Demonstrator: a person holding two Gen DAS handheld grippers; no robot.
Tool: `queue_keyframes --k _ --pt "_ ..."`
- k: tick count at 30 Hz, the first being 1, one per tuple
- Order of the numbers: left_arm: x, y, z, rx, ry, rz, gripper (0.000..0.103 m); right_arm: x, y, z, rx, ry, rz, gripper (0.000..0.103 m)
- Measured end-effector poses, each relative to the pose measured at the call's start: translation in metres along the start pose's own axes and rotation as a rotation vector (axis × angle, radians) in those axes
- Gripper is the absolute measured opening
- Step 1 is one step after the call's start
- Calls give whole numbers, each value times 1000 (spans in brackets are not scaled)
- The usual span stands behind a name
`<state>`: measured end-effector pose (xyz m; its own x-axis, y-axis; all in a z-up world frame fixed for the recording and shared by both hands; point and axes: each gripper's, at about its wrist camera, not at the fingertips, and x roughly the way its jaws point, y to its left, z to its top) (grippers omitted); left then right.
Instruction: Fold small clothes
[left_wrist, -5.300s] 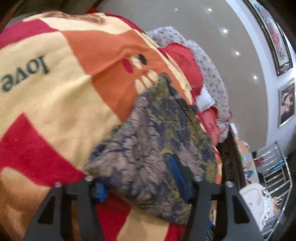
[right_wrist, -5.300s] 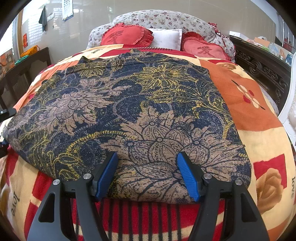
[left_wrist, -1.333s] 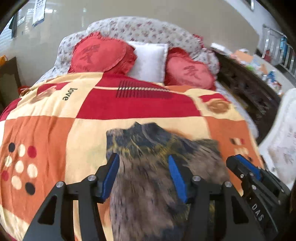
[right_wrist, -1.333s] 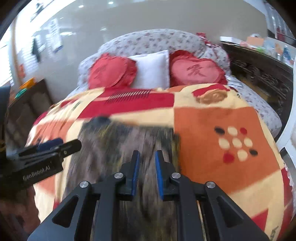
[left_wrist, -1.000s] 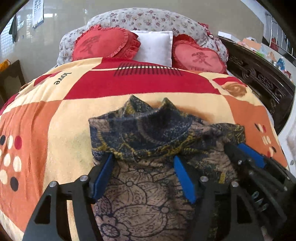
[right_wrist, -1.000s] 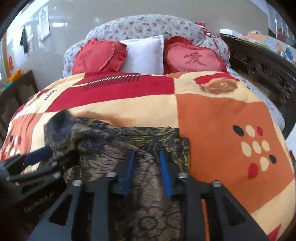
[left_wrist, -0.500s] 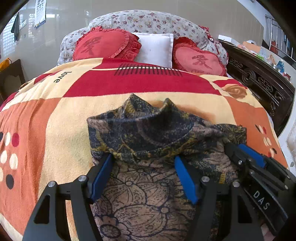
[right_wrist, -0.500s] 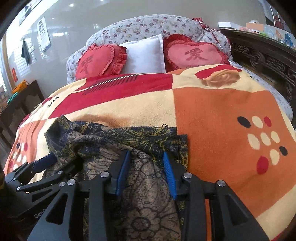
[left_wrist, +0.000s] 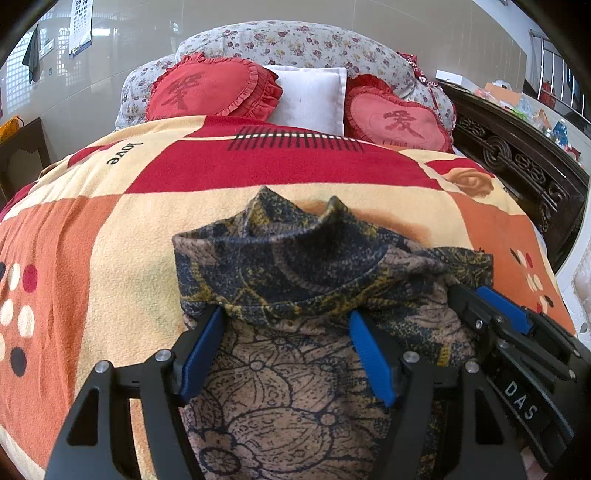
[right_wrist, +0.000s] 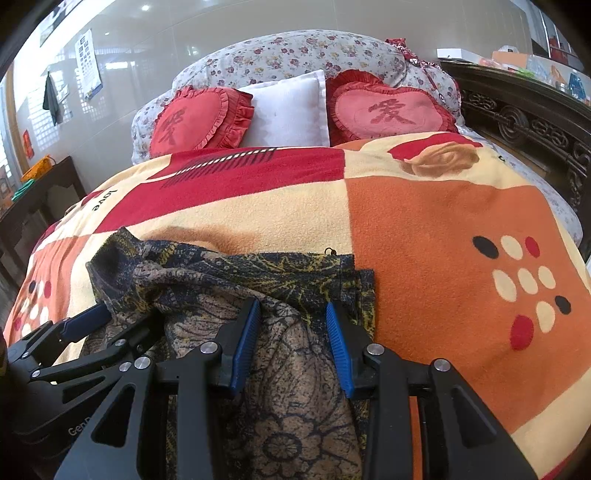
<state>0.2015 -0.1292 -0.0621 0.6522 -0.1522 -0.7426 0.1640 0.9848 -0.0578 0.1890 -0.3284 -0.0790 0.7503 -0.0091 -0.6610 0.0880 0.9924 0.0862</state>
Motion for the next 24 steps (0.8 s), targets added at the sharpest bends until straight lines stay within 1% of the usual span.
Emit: queue_keyframes --k 9,12,14,15,16,17,18,19,20,21,22,24 --pt "0 -1 0 3 2 5 74 1 1 1 -16 -4 -11 55" --pt "0 -2 6 22 26 6 75 1 4 2 -28 -4 -26 55" --pt "-9 2 19 66 79 -49 75 0 3 3 -26 2 -27 56" --pt "-22 12 25 57 74 -98 75 0 2 4 -22 13 -20 58" --pt "-35 23 29 41 51 -135 75 -1 -1 8 -13 35 1 58" --pt "-49 35 31 28 27 -159 79 -3 -4 12 -2 62 26 58" --pt "-65 52 31 17 -1 -168 87 -11 -11 20 24 104 66 58" --pt "-71 62 27 13 -10 -164 90 -22 -18 23 43 105 97 58" --pt "-75 73 21 5 -4 -162 91 -36 -24 25 54 82 127 58" --pt "-75 82 13 -6 19 -173 91 -52 -32 25 58 48 152 58" --pt "-70 90 2 -29 66 -208 91 -68 -43 22 68 27 173 61" --pt "-60 93 -17 -62 130 -267 90 -81 -63 11 111 36 209 68"
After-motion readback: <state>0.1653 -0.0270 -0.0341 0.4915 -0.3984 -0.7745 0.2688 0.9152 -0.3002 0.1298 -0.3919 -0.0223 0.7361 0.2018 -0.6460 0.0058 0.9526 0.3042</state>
